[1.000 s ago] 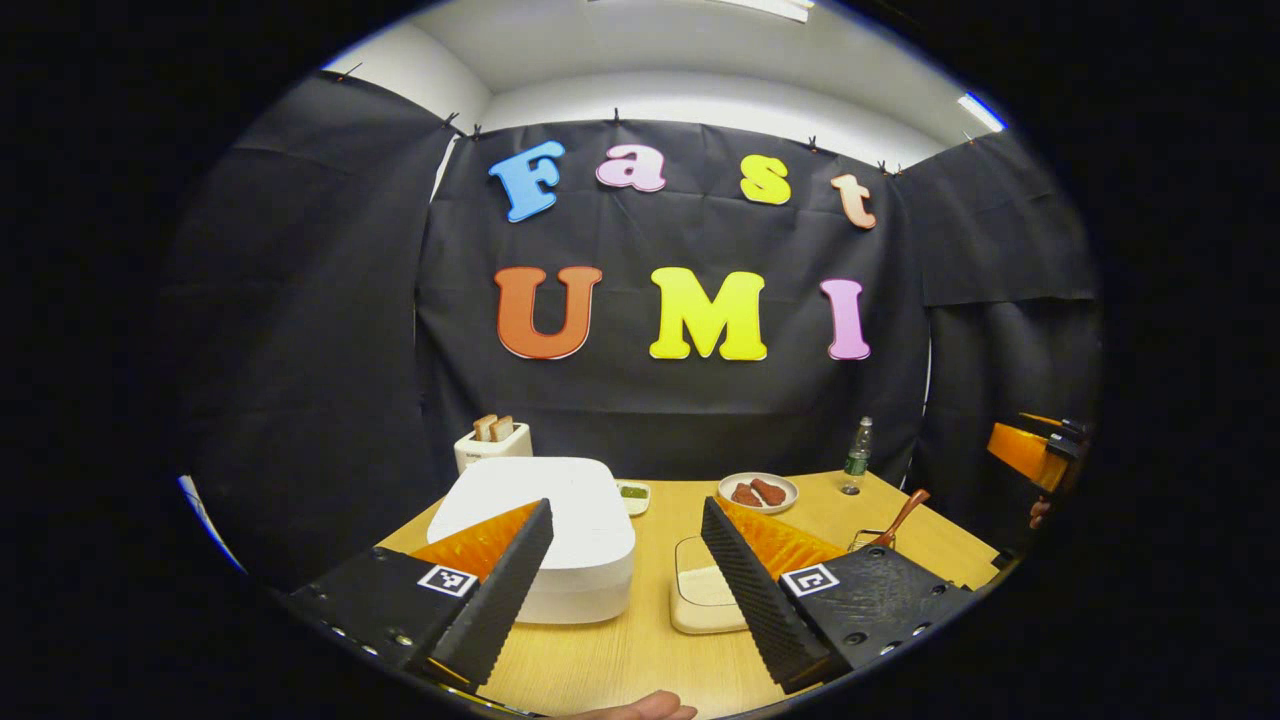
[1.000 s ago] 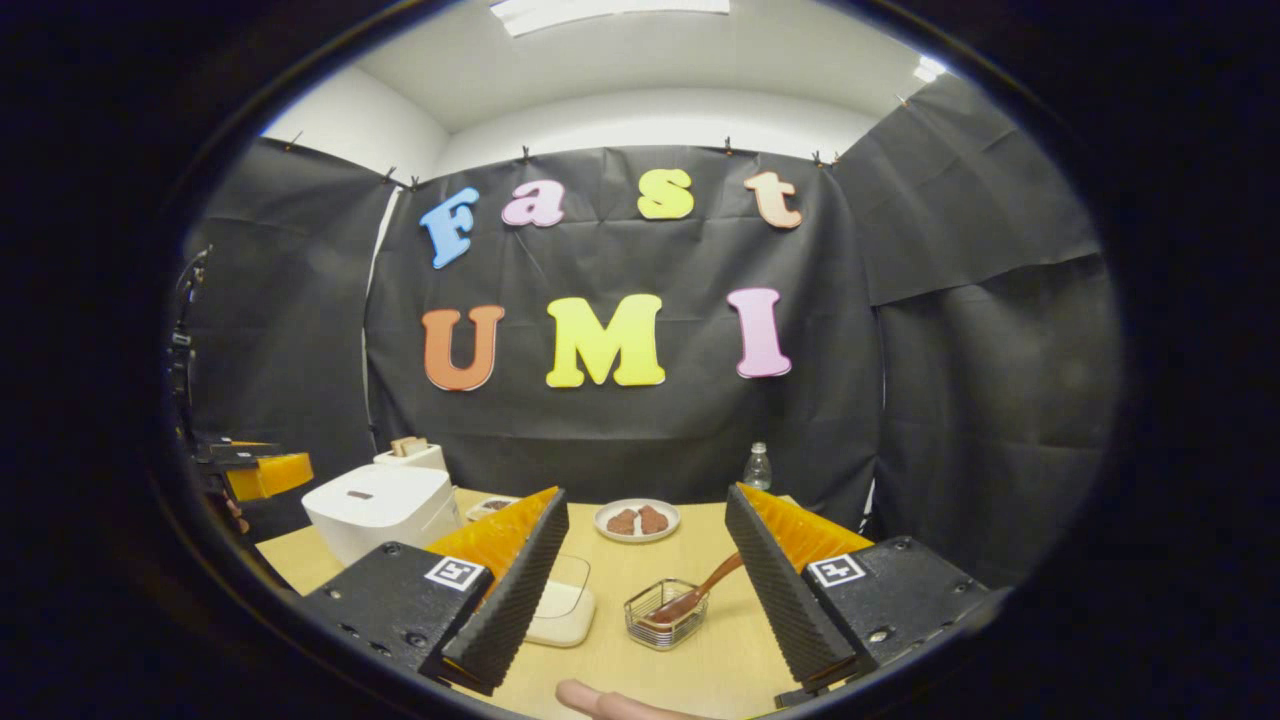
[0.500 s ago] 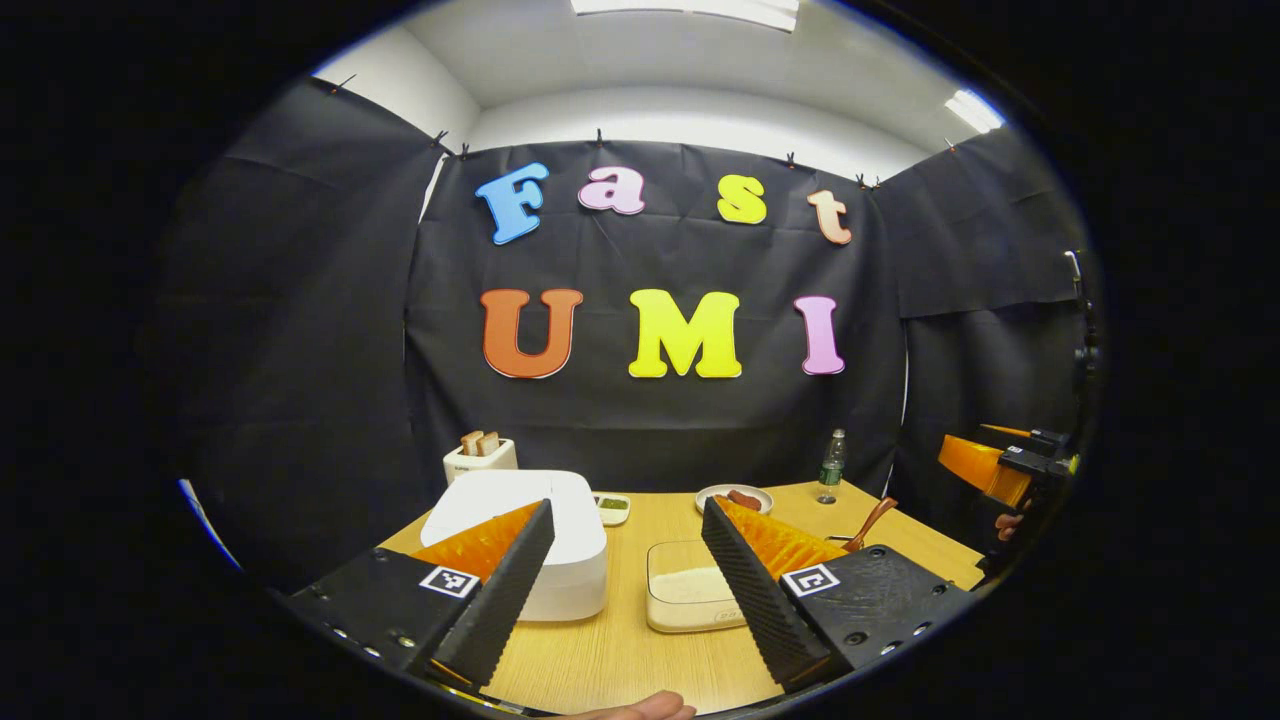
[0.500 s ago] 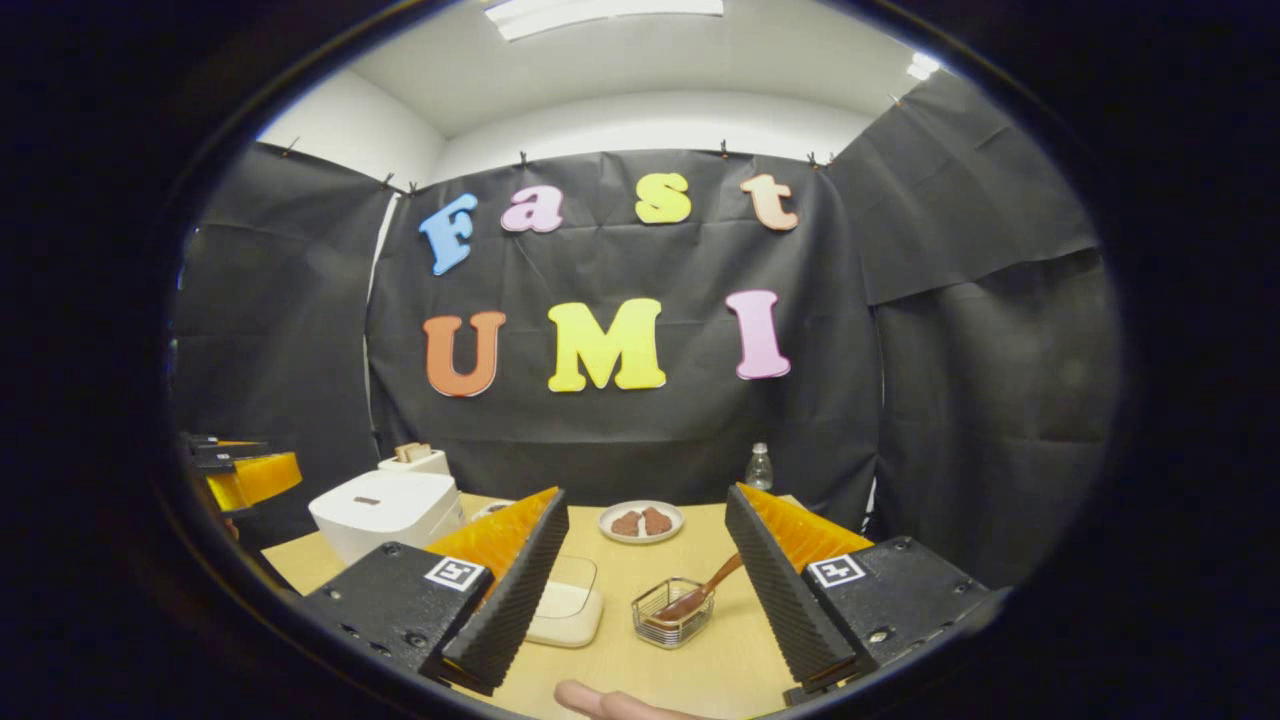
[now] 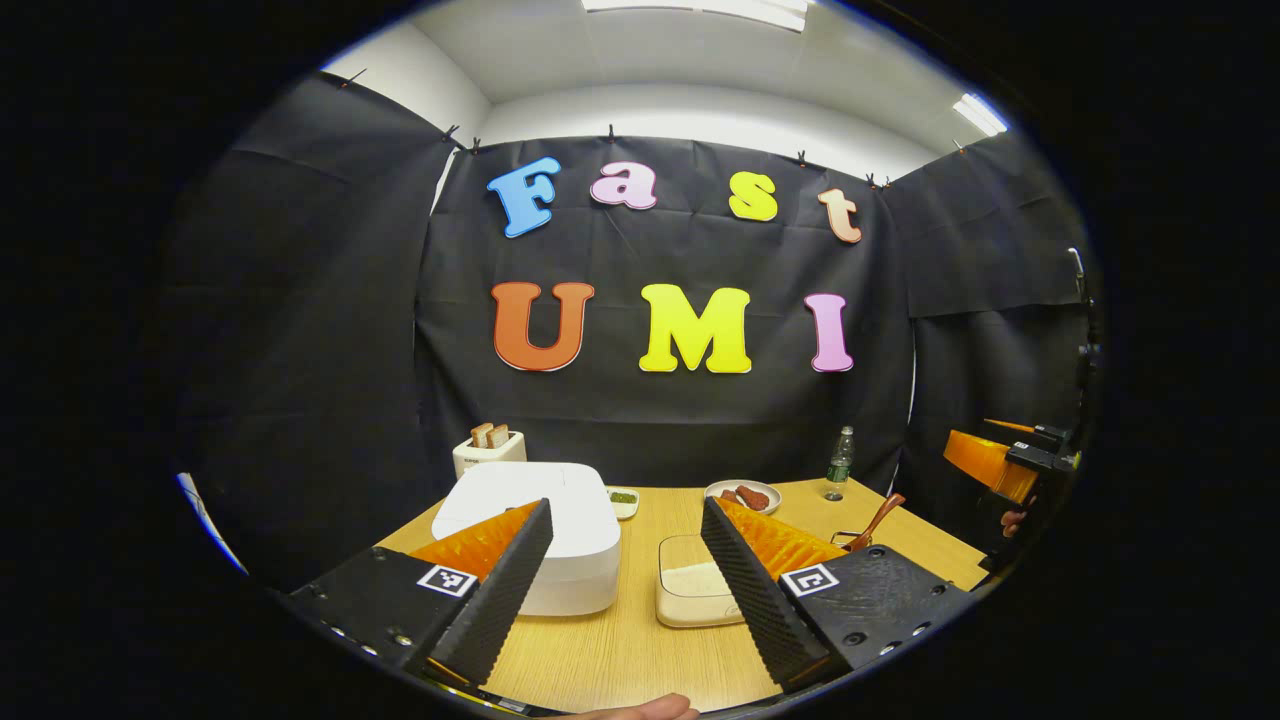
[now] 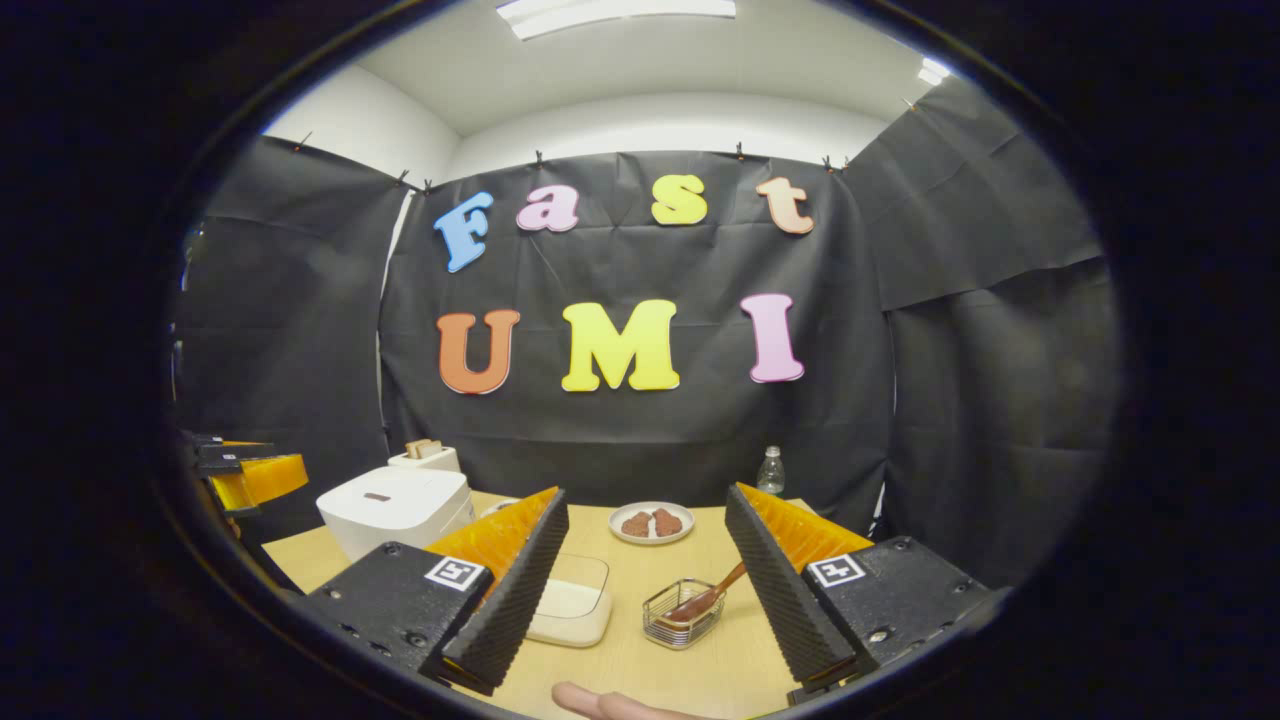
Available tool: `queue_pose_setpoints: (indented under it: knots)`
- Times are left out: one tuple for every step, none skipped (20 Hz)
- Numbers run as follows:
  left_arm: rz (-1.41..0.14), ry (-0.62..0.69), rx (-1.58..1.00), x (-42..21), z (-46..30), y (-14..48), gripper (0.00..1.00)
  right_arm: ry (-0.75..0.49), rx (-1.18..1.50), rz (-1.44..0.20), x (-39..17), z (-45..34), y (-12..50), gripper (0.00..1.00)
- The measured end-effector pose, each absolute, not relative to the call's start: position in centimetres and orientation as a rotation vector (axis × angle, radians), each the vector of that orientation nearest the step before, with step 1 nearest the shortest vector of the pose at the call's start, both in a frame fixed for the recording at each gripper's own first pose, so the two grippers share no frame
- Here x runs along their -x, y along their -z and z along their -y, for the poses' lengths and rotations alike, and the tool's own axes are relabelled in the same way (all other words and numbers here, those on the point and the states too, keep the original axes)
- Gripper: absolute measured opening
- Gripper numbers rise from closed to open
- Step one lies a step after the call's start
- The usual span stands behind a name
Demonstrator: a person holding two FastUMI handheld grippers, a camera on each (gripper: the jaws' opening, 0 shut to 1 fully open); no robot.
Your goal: Close the left gripper, press the button to open the rice cooker; take a wooden spoon from the chopstick holder with the right hand, scoop a spoonful of rice and pour it into the rice cooker, then put the wooden spoon back into the chopstick holder.
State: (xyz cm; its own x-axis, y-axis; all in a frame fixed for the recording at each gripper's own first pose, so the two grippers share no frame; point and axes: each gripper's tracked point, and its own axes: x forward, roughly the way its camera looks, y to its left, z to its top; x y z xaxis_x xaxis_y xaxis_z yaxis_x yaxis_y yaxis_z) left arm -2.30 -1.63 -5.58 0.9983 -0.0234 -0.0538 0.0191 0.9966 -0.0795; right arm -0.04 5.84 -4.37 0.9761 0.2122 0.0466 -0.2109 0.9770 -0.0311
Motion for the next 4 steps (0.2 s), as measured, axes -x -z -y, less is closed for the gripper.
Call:
queue_pose_setpoints:
  knots:
    - [-0.046, 0.025, 0.077, 2.24, 1.68, 5.31, 0.95, -0.213, 0.025, 0.055, 0.12, -5.88, 4.29, 1.00]
    - [-0.037, 0.027, 0.075, 2.31, 1.71, 5.18, 0.95, -0.213, 0.024, 0.060, 0.13, -5.84, 4.25, 1.00]
    - [-0.031, 0.031, 0.072, 2.32, 1.79, 5.15, 0.95, -0.213, 0.021, 0.065, 0.13, -5.81, 4.24, 0.98]
    - [-0.024, 0.034, 0.069, 2.45, 1.95, 4.98, 0.95, -0.212, 0.019, 0.066, 0.18, -5.63, 4.22, 1.00]
